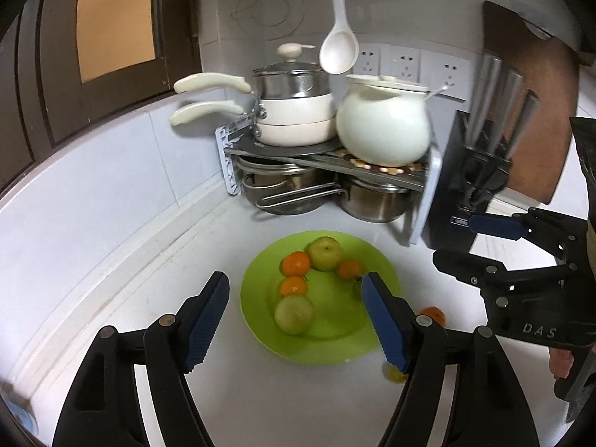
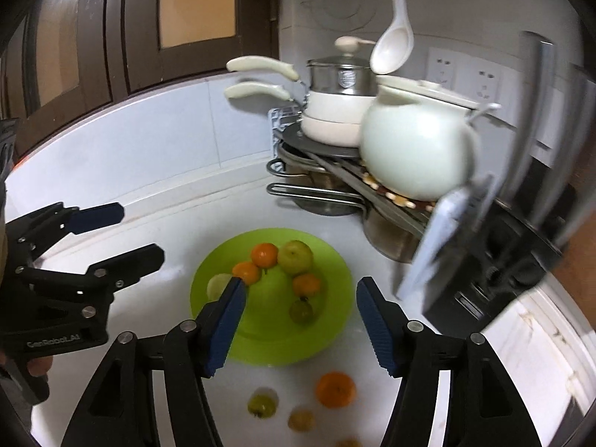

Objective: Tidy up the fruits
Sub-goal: 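Withdraw both open tools toward the remaining small fruits on the counter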

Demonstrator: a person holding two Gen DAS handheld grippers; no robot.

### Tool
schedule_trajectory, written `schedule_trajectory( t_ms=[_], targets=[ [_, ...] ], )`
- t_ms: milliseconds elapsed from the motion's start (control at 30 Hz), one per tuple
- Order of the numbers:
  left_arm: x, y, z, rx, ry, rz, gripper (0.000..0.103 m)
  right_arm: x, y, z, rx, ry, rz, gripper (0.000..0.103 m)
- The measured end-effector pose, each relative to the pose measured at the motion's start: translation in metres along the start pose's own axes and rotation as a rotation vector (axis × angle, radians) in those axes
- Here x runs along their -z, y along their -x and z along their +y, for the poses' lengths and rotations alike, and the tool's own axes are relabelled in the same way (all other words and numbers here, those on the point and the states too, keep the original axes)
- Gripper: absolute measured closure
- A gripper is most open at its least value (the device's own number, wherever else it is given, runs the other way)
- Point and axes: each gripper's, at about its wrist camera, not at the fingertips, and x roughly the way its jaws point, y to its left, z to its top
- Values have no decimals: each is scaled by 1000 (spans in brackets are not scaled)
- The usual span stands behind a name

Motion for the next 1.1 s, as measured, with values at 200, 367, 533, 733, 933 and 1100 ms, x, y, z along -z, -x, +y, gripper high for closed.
schedule_trajectory(
  t_ms=[200, 367, 533, 733, 933, 1100],
  targets=[
    [13, 15, -23, 13, -44, -3, 28, 19, 22, -10, 37, -35, 5, 40],
    [25, 27, -38, 33, -48, -10, 26, 36, 39, -18, 56, -65, 11, 40],
    [39, 33, -49, 39, -58, -17, 24, 53, 48, -22, 73, -84, 20, 40],
    [57, 29, -64, 37, -103, -7, 24, 72, 48, -27, 65, -112, 69, 40],
    [75, 21, -75, 58, -116, 21, 24, 92, 42, -35, 63, -155, 121, 40],
    [87, 7, -81, 78, -120, 55, 24, 110, 31, -41, 66, -178, 165, 40]
  ],
)
